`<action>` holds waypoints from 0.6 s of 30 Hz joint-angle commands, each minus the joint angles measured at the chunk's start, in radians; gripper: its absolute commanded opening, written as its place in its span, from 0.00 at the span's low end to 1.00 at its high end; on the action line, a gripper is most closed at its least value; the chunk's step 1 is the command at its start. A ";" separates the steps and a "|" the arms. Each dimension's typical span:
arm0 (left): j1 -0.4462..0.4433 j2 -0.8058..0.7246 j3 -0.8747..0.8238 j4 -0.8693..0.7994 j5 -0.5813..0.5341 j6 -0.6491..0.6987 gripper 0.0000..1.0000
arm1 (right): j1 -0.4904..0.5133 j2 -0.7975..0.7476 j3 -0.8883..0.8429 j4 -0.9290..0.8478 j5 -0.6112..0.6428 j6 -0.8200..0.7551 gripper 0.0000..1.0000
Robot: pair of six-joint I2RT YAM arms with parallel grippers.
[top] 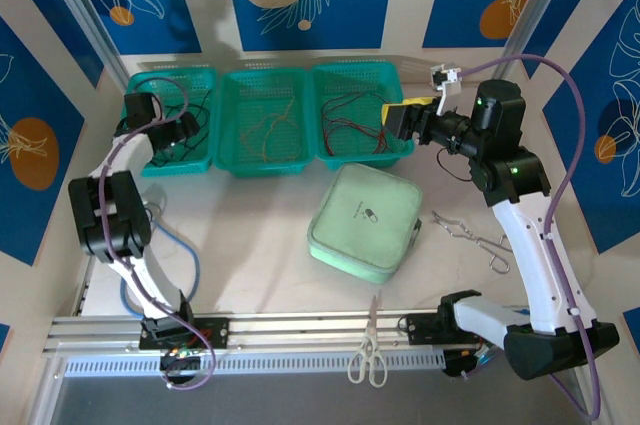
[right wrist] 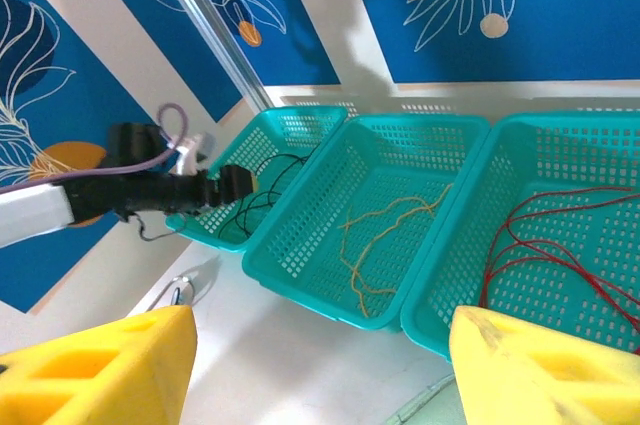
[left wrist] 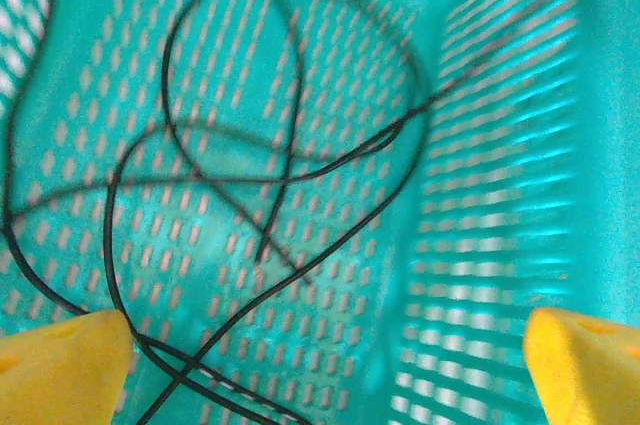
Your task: Untangle the cables
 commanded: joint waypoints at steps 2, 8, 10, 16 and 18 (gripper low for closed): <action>-0.090 -0.166 -0.026 0.093 -0.120 0.088 0.99 | -0.027 -0.017 -0.032 0.000 -0.004 0.004 0.68; -0.132 -0.321 -0.124 0.158 -0.101 0.072 0.99 | -0.079 -0.047 -0.111 0.027 0.030 0.016 0.81; -0.149 -0.394 -0.223 0.239 -0.061 0.069 0.99 | -0.100 -0.072 -0.179 0.071 0.076 0.022 0.99; -0.222 -0.632 -0.585 0.436 -0.039 -0.005 0.99 | -0.146 -0.094 -0.406 0.216 0.178 0.045 0.99; -0.276 -0.687 -0.706 0.521 -0.065 0.055 0.99 | -0.127 -0.100 -0.535 0.338 0.297 0.035 0.99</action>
